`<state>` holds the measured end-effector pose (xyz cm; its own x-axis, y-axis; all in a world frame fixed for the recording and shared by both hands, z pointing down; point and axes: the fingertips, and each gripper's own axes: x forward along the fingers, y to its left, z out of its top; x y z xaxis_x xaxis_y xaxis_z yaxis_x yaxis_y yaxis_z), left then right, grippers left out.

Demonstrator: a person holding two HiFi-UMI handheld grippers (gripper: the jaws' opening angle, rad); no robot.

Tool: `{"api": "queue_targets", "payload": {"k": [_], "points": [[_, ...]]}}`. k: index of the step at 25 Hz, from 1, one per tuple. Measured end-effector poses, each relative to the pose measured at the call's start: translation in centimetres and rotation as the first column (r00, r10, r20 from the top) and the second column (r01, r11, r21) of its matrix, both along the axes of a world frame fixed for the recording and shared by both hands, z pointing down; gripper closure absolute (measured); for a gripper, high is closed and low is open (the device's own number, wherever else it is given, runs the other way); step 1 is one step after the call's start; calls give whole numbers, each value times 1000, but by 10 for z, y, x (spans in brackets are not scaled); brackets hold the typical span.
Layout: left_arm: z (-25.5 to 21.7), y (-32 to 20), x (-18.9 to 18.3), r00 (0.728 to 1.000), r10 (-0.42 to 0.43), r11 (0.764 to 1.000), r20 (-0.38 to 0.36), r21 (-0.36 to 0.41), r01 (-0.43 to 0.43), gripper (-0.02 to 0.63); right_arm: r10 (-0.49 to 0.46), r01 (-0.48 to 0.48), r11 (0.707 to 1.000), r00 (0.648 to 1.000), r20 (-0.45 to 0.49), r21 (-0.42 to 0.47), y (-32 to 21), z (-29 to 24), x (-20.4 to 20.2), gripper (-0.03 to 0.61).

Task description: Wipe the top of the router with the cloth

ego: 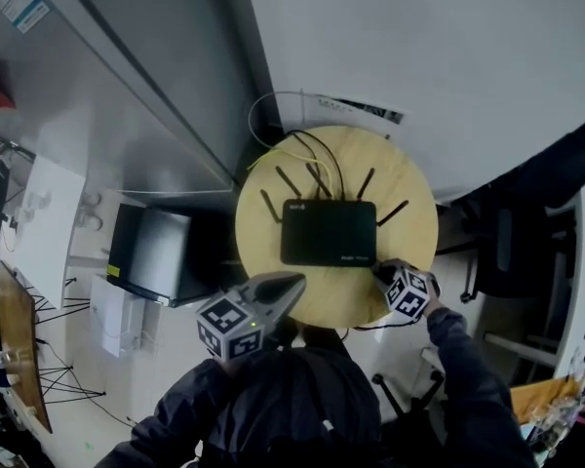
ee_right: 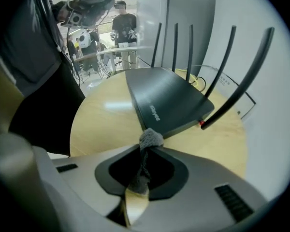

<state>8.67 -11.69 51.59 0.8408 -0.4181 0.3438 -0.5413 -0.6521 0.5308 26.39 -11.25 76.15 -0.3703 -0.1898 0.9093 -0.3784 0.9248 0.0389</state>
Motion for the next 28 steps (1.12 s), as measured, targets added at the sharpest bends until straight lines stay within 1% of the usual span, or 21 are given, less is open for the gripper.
{"api": "queue_targets", "payload": {"k": [2,7,9,11,12,13,14,16,17,18,19,20,21,23,25,28], "points": [[0,2,0,1000,10,1000,-4,-1,-10,621,14,-14,1000,1000,-6,4,5,1,-4,511],[0,7,-8,1000,17,1000,-9,4,-17,621,108,-108,994,994,-14,-13,7,6,-3,509],[-2,7,-15,1000,8,1000,-12,7,-8,621,165,-166,986,986,-5,-23,12,4,-2,509],[-2,7,-22,1000,-1,1000,-15,9,1,621,253,-251,967,966,49,-42,20,-3,-8,509],[-3,7,-25,1000,-5,1000,-19,10,5,621,313,-308,949,945,99,-60,24,-11,-13,509],[-3,8,-28,1000,-8,1000,-22,11,8,621,382,-373,924,910,161,-84,27,-22,-21,509],[-3,8,-31,1000,-11,1000,-25,12,12,621,455,-441,890,861,227,-114,29,-35,-28,509],[-3,7,-35,999,-17,1000,-33,10,17,621,580,-558,812,741,339,-170,32,-57,-42,509],[-3,7,-37,999,-19,1000,-37,10,19,621,622,-600,777,684,380,-192,33,-68,-48,509],[-3,6,-39,999,-19,1000,-42,9,20,621,649,-628,750,637,416,-210,33,-80,-55,509],[-3,6,-41,999,-18,1000,-46,10,18,621,663,-643,733,599,450,-223,33,-93,-64,509],[-3,5,-43,999,-15,1000,-50,12,15,620,664,-649,725,569,486,-232,32,-109,-74,509],[-5,5,-44,999,-10,1000,-53,15,11,620,656,-648,725,546,522,-234,31,-127,-84,509],[-9,3,-48,998,0,1000,-60,26,2,620,616,-634,743,524,588,-213,24,-167,-106,509],[-14,-1,-51,998,11,999,-66,41,-8,620,563,-614,769,521,641,-176,13,-202,-124,509],[-23,-10,-52,997,40,997,-70,76,-35,621,488,-587,801,530,693,-115,-7,-244,-144,509]]}}
